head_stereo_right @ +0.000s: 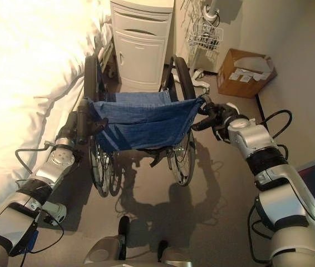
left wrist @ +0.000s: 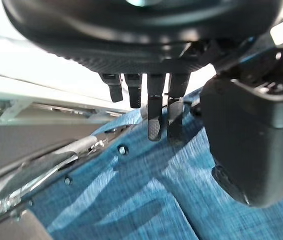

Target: Push the wheelchair next to the bed

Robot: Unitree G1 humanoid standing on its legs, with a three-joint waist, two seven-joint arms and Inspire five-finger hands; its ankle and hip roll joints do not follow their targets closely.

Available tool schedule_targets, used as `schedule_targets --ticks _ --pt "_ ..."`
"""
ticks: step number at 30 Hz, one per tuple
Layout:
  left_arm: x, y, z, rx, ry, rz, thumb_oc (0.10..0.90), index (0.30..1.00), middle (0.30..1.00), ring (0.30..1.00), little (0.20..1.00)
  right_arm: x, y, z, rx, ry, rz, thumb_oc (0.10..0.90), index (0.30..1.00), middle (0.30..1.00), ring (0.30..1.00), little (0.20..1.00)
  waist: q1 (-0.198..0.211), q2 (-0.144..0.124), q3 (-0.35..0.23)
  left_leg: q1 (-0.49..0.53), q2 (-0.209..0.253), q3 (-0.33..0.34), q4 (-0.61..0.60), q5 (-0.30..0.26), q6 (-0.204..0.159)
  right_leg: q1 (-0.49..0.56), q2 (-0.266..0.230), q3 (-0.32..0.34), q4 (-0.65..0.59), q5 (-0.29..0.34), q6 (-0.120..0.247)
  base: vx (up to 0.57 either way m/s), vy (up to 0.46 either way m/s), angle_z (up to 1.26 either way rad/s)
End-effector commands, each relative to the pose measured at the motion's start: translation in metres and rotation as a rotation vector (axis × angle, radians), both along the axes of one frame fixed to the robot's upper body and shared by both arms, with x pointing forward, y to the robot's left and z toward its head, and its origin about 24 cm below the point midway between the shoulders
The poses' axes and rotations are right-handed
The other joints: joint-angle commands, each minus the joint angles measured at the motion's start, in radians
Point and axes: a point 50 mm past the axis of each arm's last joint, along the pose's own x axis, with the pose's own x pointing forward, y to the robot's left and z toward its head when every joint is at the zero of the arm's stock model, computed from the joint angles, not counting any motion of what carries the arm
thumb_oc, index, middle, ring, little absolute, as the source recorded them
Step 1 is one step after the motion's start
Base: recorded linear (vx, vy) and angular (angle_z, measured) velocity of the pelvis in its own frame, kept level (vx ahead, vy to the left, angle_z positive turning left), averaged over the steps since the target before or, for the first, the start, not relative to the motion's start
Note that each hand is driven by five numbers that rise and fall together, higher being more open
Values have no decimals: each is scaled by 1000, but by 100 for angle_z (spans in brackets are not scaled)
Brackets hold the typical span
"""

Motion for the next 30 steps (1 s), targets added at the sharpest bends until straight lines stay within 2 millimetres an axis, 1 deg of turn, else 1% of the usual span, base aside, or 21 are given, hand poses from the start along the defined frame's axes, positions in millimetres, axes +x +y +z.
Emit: schedule_targets --ticks 1,2,3,4,5,6,7,11,15,17,18,19,22,23,24,25,27,28,29,30 --pt "-3 -22 0 -6 -103 -112 800 900 900 900 900 1 -18 78 -38 -326 -54 800 900 900 900 900 34 8 -180 46 -21 27 63 -210 2 -143 -41 -9 147 43 16 7 -40 -1" --pt "-5 -20 -4 -2 -92 -110 800 900 900 900 900 -1 -24 79 -33 -326 -66 800 900 900 900 900 33 4 -180 48 -19 27 61 -211 2 -143 -39 -9 145 43 16 0 0 0" --pt "-5 -20 -4 -2 -92 -110 800 900 900 900 900 -1 -24 79 -33 -326 -67 800 900 900 900 900 34 4 -181 48 -19 28 61 -211 2 -142 -39 -9 145 43 16 2 -52 1" --pt "-10 -19 -12 2 -67 -102 800 900 900 900 900 -4 -34 80 -15 -332 -91 800 900 900 900 900 33 -1 -181 50 -16 30 57 -211 2 -143 -36 -11 142 41 14 1 -35 1" --pt "-10 -19 -12 2 -67 -102 800 900 900 900 900 -4 -34 80 -15 -332 -91 800 900 900 900 900 33 -1 -182 50 -16 30 57 -211 2 -144 -36 -11 142 41 14 3 -68 0" --pt "-14 -14 -20 12 -42 -96 800 900 900 900 900 -7 -43 80 12 -339 -103 800 900 900 900 900 30 -7 -181 52 -13 33 56 -213 3 -143 -33 -10 140 38 11 5 -44 -3" --pt "-17 -12 -24 15 -29 -93 800 900 900 900 900 -9 -47 81 22 -343 -110 800 900 900 900 900 29 -9 -181 53 -12 35 55 -213 2 -143 -32 -11 141 37 10 4 -48 -5" --pt "-23 -5 -32 26 -1 -87 800 900 900 900 900 -15 -61 81 44 -349 -129 800 900 900 900 900 21 -13 -182 56 -9 41 54 -215 4 -148 -29 -10 150 36 9 8 -19 -13" --pt "-27 -2 -37 22 10 -79 800 900 900 900 900 -21 -74 70 44 -306 -140 800 900 900 900 900 14 -13 -181 58 -9 44 54 -218 4 -154 -28 -6 156 36 9 3 0 -4" --pt "-31 0 -42 23 20 -73 800 900 900 900 900 -26 -83 58 60 -284 -164 800 900 900 900 900 11 -14 -179 60 -6 46 54 -220 4 -158 -28 -3 157 38 9 -4 -22 -1" --pt "-35 3 -47 18 33 -63 800 900 900 900 900 -31 -90 46 88 -262 -172 800 900 900 900 900 9 -15 -178 59 -4 49 53 -222 4 -160 -27 -4 155 37 9 -8 -34 -1" --pt "-36 3 -48 19 35 -64 800 900 900 900 900 -32 -91 45 94 -259 -175 800 900 900 900 900 9 -15 -179 59 -4 49 53 -222 4 -161 -27 -4 155 37 9 -11 -41 -1" --pt "-44 8 -58 20 75 -48 800 900 900 900 900 -42 -102 21 121 -201 -208 800 900 900 900 900 5 -15 -177 58 0 53 53 -224 4 -166 -25 -2 152 35 9 -12 -29 -5" --pt "-51 12 -65 14 103 -30 800 900 900 900 900 -51 -111 6 158 -174 -226 800 900 900 900 900 3 -15 -176 58 2 56 49 -223 5 -168 -23 -1 148 34 8 -19 -49 -11" --pt "-53 13 -68 12 112 -24 800 900 900 900 900 -53 -113 -1 175 -165 -234 800 900 900 900 900 2 -14 -175 59 3 58 48 -224 6 -168 -22 -2 147 34 8 -19 -61 -11" --pt "-60 16 -76 10 141 -15 800 900 900 900 900 -60 -118 -14 221 -158 -256 800 900 900 900 900 2 -15 -173 60 6 62 45 -224 6 -169 -21 -3 144 34 8 -9 -47 -11" --pt "-68 19 -86 1 177 5 800 900 900 900 900 -68 -124 -31 271 -146 -282 800 900 900 900 900 1 -14 -171 62 7 68 43 -225 7 -170 -23 -8 140 35 9 -3 -56 -11" --pt "-76 22 -94 -14 210 30 800 900 900 900 900 -75 -127 -48 308 -123 -304 800 900 900 900 900 4 -14 -169 64 9 75 41 -226 6 -170 -24 -18 134 36 11 -3 -66 -8" --pt "-81 22 -99 -20 223 42 800 900 900 900 900 -79 -127 -58 323 -108 -313 800 900 900 900 900 6 -14 -166 66 12 82 39 -227 5 -171 -27 -29 133 39 14 -14 -87 -9" --pt "-91 25 -108 -30 253 70 800 900 900 900 900 -85 -128 -74 344 -76 -327 800 900 900 900 900 13 -15 -162 71 16 96 34 -227 4 -171 -33 -49 127 43 18 -27 -84 -18"
